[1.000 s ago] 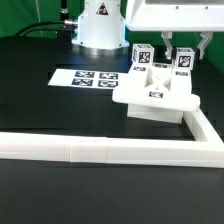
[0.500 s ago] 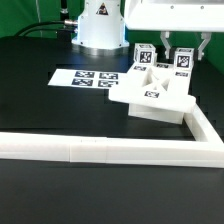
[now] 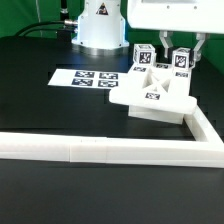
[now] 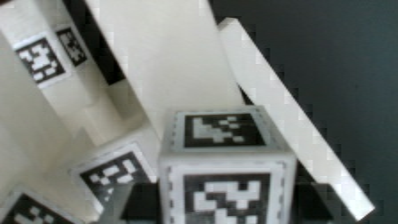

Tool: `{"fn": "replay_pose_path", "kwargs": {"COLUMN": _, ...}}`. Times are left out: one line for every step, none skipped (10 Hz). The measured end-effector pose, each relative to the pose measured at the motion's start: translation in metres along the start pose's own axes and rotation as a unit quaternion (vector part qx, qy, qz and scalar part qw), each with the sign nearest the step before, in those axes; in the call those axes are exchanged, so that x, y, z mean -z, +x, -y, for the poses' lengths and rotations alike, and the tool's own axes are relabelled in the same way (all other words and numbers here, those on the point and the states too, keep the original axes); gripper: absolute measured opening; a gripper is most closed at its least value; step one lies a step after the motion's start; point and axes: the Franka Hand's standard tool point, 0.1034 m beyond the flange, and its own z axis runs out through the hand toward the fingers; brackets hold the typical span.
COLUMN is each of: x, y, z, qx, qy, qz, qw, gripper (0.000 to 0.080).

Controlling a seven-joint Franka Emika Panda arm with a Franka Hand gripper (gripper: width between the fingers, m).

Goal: Assemble chair

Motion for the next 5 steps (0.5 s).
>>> {"fn": "replay_pose_path", "kwargs": {"x": -0.0001, "y": 0.0, "z": -0.0001, "qx": -0.026, "qy": 0.0, "qz": 0.001, "qw": 1.0, "gripper": 0.0285}}
{"fn": "replay_pose_path", "kwargs": {"x": -0.0001, "y": 0.0002, "z": -0.0005, "qx": -0.061, "qy": 0.0, "qz": 0.001, "qw": 0.998, "gripper": 0.0285}}
{"fn": "replay_pose_path", "kwargs": {"x": -0.0002, "y": 0.0001, "z": -0.0008, "qx": -0.094, "qy": 0.0, "qz": 0.002, "qw": 0.996, "gripper": 0.0285}}
{"fn": "replay_pose_path", "kwargs": {"x": -0.0002, "y": 0.0002, "z": -0.001, "qx": -0.118, "qy": 0.0, "qz": 0.002, "qw": 0.993, "gripper": 0.0285}}
{"fn": "replay_pose_path", "kwargs": {"x": -0.0002, "y": 0.0002, "z": -0.001, "qx": -0.131, "qy": 0.0, "qz": 0.002, "qw": 0.991, "gripper": 0.0285}}
